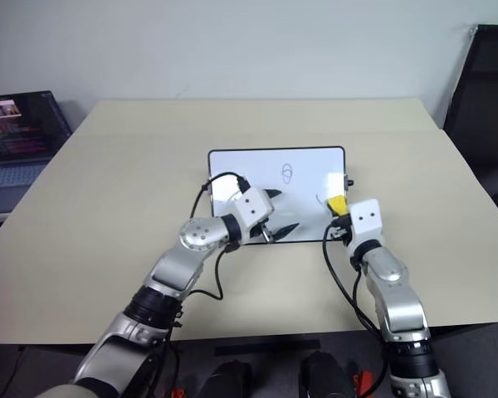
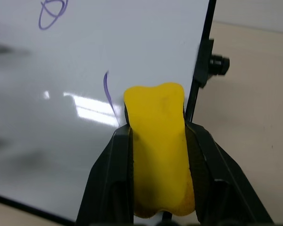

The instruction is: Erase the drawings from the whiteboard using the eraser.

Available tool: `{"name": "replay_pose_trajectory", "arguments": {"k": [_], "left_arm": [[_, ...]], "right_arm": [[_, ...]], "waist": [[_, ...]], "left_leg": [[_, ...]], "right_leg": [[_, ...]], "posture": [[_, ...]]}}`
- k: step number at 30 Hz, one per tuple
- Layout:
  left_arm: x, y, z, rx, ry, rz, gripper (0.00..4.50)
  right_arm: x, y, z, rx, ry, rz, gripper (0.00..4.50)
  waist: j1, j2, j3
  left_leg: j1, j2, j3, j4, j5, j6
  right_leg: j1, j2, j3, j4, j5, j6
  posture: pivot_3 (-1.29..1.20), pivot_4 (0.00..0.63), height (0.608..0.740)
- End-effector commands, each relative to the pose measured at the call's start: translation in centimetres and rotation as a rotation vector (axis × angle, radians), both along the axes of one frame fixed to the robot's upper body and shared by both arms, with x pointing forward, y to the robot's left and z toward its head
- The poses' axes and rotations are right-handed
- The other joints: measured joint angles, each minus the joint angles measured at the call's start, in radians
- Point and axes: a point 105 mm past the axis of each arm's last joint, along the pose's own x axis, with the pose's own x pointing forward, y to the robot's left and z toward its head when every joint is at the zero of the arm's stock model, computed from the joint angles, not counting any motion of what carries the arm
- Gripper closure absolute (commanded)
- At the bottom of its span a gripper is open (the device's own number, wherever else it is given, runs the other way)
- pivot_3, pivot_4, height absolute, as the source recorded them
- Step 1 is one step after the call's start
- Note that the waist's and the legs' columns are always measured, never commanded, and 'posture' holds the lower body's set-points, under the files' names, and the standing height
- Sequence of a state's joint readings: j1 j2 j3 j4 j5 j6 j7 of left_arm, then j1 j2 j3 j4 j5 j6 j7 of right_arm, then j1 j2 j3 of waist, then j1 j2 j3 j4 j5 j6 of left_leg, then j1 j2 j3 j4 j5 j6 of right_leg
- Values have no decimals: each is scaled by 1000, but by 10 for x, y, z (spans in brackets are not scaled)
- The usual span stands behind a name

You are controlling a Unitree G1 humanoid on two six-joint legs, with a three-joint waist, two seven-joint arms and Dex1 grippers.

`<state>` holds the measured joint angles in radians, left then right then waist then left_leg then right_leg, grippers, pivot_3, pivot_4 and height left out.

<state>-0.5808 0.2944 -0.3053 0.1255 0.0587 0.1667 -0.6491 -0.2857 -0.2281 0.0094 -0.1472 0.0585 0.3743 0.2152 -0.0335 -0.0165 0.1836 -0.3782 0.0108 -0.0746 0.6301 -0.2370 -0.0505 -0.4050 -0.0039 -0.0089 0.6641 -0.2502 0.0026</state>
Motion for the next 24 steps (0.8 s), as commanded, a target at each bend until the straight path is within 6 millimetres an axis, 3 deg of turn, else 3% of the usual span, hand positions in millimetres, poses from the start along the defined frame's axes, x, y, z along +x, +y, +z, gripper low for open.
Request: {"name": "replay_pose_trajectory", "arguments": {"k": [1,7,20,24], "left_arm": [[-2,-3,15,-31,-45,-20,0],[-3,-1,14,-30,-46,-13,0],[-1,3,15,-35,-58,15,0],[-1,5,15,-34,-61,22,0]], "right_arm": [[9,5,11,2,-50,14,3371],[14,14,7,-6,-49,46,3371],[1,44,-4,5,-24,154,3371],[4,44,-9,-21,0,156,3371]], "waist": [[0,0,0],[0,0,0],[-1,0,0],[1,0,0]], "left_leg": [[0,0,0,0,0,0],[-1,0,1,0,0,0],[0,1,1,0,0,0],[0,1,1,0,0,0]], "right_leg": [[0,0,0,0,0,0],[-1,0,1,-1,0,0],[-1,1,1,0,0,0],[-1,1,1,0,0,0]], "posture": [[0,150,740],[0,150,740],[0,150,740],[0,150,740]]}}
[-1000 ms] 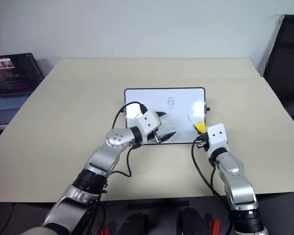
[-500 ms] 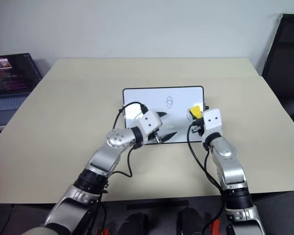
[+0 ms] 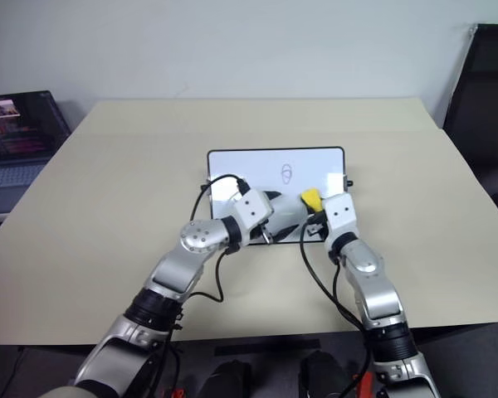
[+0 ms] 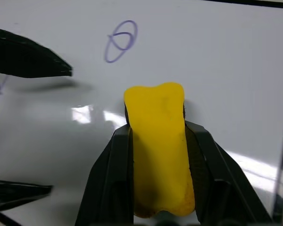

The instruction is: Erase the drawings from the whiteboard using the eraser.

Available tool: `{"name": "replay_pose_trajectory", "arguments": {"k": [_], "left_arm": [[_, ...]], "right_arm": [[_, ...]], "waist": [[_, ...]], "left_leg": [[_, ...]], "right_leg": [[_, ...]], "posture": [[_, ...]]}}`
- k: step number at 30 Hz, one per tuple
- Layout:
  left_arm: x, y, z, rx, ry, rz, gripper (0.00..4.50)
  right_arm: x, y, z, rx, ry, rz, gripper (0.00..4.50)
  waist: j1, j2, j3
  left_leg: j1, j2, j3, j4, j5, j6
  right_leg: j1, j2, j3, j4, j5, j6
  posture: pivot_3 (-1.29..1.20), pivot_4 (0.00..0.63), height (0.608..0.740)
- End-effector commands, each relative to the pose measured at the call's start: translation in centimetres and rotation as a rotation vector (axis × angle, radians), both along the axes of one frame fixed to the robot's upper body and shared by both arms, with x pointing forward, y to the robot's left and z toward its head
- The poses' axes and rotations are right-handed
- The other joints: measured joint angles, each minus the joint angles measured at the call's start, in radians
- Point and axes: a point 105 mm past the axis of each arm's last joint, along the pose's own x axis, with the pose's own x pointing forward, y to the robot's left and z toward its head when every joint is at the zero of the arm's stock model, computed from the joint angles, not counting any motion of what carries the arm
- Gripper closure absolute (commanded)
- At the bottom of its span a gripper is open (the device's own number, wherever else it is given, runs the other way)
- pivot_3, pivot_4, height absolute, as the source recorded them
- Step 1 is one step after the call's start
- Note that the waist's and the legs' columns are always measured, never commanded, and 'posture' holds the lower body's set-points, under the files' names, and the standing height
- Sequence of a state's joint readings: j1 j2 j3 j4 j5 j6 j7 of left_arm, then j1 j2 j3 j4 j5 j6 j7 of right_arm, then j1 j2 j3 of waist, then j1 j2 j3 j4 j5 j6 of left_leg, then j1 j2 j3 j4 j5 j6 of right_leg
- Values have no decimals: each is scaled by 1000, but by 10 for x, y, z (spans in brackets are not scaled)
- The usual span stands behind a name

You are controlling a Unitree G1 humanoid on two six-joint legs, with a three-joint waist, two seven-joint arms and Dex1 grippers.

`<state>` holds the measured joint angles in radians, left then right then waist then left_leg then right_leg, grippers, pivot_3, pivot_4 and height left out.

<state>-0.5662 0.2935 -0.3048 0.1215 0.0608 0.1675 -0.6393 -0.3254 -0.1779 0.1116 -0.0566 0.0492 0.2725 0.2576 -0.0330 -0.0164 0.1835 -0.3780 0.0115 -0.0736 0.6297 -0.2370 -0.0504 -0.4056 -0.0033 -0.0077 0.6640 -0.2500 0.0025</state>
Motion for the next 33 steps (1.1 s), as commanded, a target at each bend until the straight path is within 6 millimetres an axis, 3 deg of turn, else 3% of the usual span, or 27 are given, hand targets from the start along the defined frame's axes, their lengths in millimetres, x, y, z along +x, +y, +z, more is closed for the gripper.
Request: {"name": "replay_pose_trajectory", "arguments": {"k": [1,4,13,17,23,28,33], "left_arm": [[0,4,19,-31,-67,12,0],[-1,5,19,-29,-67,18,0],[-2,4,18,-33,-65,23,0],[-1,3,18,-35,-66,20,0],[-2,1,18,-41,-66,19,0],[-3,1,17,-44,-62,21,0],[-2,0,18,-52,-61,16,0]], "right_arm": [[2,-3,-7,-59,30,-6,3371],[4,-18,-21,-149,86,-50,3371],[2,-47,-27,-216,103,-129,3371],[-7,-53,-30,-235,121,-135,3371],[-32,-79,-41,-284,179,-171,3371],[-40,-85,-44,-296,198,-170,3371],[-33,-73,-27,-227,140,-150,3371]], "waist": [[0,0,0],[2,0,0],[10,-1,-1],[12,-2,-1],[12,-2,-1],[7,-3,-1],[3,-3,-1]], "left_leg": [[0,0,0,0,0,0],[0,0,0,0,0,0],[0,-1,-1,1,0,0],[0,-2,-1,2,0,0],[-1,-2,-1,1,0,0],[-1,-2,-1,2,0,0],[-1,-1,0,1,0,0]], "right_leg": [[0,0,0,0,0,0],[0,0,0,0,0,0],[1,-1,0,0,0,1],[1,-1,0,-1,1,1],[1,-2,0,-2,1,2],[2,-1,0,-1,1,2],[1,-1,0,-2,1,2]], "posture": [[0,150,740],[0,150,740],[0,150,740],[0,150,740],[0,150,740],[0,150,740],[0,150,740]]}}
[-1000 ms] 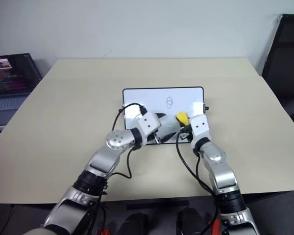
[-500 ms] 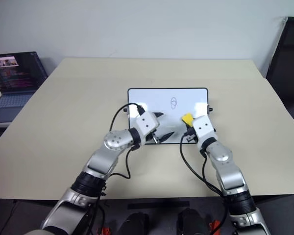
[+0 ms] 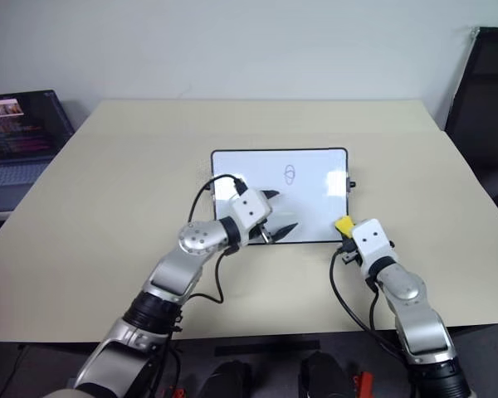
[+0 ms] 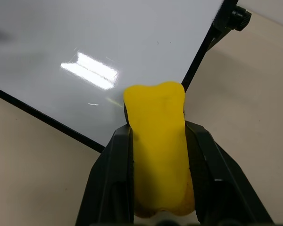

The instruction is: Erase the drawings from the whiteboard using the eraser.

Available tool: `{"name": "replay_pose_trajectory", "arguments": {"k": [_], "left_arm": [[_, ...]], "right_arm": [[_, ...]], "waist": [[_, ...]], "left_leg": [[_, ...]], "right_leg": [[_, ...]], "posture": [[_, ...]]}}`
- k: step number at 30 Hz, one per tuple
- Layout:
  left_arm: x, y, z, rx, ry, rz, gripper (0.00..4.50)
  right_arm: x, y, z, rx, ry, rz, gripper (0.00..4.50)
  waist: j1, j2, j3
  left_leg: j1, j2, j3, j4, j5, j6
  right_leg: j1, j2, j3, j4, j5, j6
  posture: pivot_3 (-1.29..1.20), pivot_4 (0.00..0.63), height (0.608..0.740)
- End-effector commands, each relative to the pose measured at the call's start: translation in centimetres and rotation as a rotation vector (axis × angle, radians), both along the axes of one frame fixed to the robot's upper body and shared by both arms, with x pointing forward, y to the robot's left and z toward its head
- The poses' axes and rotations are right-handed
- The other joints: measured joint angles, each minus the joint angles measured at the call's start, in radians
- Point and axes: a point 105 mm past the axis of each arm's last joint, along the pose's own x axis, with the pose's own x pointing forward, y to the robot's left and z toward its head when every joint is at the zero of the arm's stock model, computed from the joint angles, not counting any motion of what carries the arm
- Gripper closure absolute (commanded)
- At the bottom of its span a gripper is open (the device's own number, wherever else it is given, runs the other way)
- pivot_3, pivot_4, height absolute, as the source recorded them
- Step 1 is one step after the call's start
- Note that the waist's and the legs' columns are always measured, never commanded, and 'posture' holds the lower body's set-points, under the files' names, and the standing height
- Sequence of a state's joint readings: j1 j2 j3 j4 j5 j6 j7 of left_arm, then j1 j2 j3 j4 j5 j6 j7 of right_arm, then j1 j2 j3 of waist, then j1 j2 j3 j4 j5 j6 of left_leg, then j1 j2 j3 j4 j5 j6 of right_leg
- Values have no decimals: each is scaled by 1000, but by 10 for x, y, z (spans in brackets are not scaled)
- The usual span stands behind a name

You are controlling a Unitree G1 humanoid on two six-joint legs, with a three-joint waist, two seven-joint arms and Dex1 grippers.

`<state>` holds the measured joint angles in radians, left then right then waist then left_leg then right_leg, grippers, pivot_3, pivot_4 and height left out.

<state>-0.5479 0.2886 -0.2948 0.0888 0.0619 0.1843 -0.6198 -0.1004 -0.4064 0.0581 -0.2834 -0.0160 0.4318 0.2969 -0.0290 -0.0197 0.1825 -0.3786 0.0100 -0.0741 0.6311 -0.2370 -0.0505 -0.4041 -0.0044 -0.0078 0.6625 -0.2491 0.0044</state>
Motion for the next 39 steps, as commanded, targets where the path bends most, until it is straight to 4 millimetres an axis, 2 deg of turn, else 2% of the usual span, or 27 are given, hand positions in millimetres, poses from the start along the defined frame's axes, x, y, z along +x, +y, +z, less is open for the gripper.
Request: {"name": "replay_pose_trajectory", "arguments": {"k": [1,6,11,16,23,33,39], "left_arm": [[-1,-2,16,-34,-56,-7,0],[0,0,17,-34,-58,-1,0],[0,2,17,-37,-64,15,0],[7,20,20,-69,-71,131,0],[10,46,16,-37,-108,266,0],[7,43,15,-24,-126,258,0],[9,44,17,-15,-133,255,0]], "right_arm": [[6,0,4,62,-3,-26,3371],[5,12,30,158,-118,34,3371],[11,16,37,183,-158,33,3371],[27,27,47,197,-202,45,3371],[56,58,70,213,-276,110,3371],[76,98,91,220,-338,216,3371],[90,105,83,153,-284,178,3371]], "waist": [[-2,0,0],[-4,-1,1],[-1,-1,1],[-2,-1,1],[-3,0,1],[2,0,1],[2,0,1]], "left_leg": [[0,0,0,0,0,0],[0,0,1,0,0,0],[-3,0,0,-2,0,0],[-3,0,0,-2,0,0],[-2,1,0,-2,0,0],[-3,0,0,-2,0,0],[-2,1,0,-2,0,0]], "right_leg": [[0,0,0,0,0,0],[-1,0,1,0,0,1],[-2,0,0,-3,0,0],[-3,0,0,-3,0,1],[-3,1,0,-2,0,0],[-3,0,0,-2,0,0],[-3,0,0,-1,1,0]], "posture": [[0,150,740],[0,150,740],[0,150,740],[0,150,740],[0,150,740],[0,150,740],[0,150,740]]}}
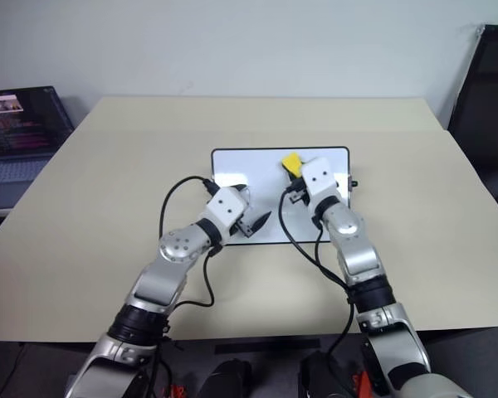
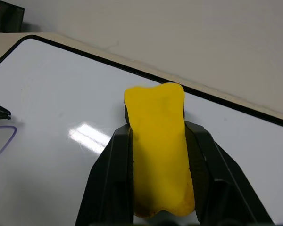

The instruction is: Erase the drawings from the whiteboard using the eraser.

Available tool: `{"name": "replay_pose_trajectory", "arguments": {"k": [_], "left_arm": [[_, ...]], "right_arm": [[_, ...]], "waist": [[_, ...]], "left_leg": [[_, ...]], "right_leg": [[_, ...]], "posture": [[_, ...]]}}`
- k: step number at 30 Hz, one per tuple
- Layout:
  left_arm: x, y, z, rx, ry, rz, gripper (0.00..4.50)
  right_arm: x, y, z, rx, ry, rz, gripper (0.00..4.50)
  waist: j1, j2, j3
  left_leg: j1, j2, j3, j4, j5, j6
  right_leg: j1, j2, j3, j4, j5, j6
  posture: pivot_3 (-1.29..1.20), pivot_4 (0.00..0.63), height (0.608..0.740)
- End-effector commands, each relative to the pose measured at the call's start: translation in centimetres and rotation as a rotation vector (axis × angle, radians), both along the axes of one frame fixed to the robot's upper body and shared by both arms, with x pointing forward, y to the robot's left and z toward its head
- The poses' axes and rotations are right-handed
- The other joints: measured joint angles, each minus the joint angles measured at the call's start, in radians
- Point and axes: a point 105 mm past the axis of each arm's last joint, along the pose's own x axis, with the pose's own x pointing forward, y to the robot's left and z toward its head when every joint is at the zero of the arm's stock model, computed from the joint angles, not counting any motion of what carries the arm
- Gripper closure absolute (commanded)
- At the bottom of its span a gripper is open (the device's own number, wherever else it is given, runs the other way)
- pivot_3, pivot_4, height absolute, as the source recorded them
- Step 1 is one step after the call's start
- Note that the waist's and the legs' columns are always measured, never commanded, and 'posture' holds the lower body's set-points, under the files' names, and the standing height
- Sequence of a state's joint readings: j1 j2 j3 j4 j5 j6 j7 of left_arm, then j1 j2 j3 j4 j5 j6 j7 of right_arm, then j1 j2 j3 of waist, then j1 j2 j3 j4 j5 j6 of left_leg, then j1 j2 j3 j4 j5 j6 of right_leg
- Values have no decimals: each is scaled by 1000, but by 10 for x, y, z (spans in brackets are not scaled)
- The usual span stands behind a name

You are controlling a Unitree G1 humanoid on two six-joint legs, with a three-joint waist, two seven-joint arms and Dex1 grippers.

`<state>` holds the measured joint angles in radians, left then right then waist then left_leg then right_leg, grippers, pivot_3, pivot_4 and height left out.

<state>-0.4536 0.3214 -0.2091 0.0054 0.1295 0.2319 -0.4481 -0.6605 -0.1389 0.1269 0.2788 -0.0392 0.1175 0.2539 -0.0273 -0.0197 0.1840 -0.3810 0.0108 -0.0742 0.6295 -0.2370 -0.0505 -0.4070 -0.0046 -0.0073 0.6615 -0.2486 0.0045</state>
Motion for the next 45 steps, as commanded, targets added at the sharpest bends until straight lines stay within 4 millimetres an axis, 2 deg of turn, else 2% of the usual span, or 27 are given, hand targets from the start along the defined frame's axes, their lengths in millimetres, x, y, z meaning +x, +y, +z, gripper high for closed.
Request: {"name": "replay_pose_trajectory", "arguments": {"k": [1,5,12,18,25,31,34,40,45], "left_arm": [[0,-3,17,4,-65,-17,0],[0,-4,18,5,-68,-17,0],[0,-6,20,-6,-69,-19,0],[1,-9,19,-15,-68,-27,0],[2,-10,18,-14,-66,-35,0],[1,-13,18,-18,-69,-43,0],[0,-15,18,-19,-71,-49,0],[0,-15,19,-17,-76,-52,0],[1,-13,21,-14,-83,-47,0]], "right_arm": [[5,3,5,-31,-6,-26,3371],[3,0,-8,-61,46,-40,3371],[-15,-10,-12,-98,86,-58,3371],[-29,-24,-30,-87,166,-94,3371],[-30,-35,-25,-95,154,-120,3371],[-20,-32,4,-21,46,-130,3371],[-16,-21,16,8,0,-109,3371],[-15,-2,14,28,7,-69,3371],[-21,10,1,17,36,-29,3371]], "waist": [[0,0,0],[0,0,0],[1,0,0],[1,0,0],[1,0,0],[1,0,0],[0,0,0],[-2,0,0],[-2,0,0]], "left_leg": [[0,0,0,0,0,0],[1,0,0,0,0,0],[1,0,0,0,0,0],[1,0,0,1,0,0],[1,-1,0,1,0,0],[1,-1,0,1,0,0],[1,0,0,1,0,0],[0,0,0,0,0,0],[0,0,0,0,0,0]], "right_leg": [[0,0,0,0,0,0],[0,0,0,1,0,0],[0,0,0,1,0,0],[0,0,0,2,0,0],[1,0,0,2,0,0],[1,0,-1,2,0,0],[0,0,0,1,0,0],[0,0,0,1,0,0],[0,0,0,1,0,0]], "posture": [[0,150,740],[0,150,740],[0,150,740],[0,150,740],[0,150,740],[0,150,740],[0,150,740],[0,150,740],[0,150,740]]}}
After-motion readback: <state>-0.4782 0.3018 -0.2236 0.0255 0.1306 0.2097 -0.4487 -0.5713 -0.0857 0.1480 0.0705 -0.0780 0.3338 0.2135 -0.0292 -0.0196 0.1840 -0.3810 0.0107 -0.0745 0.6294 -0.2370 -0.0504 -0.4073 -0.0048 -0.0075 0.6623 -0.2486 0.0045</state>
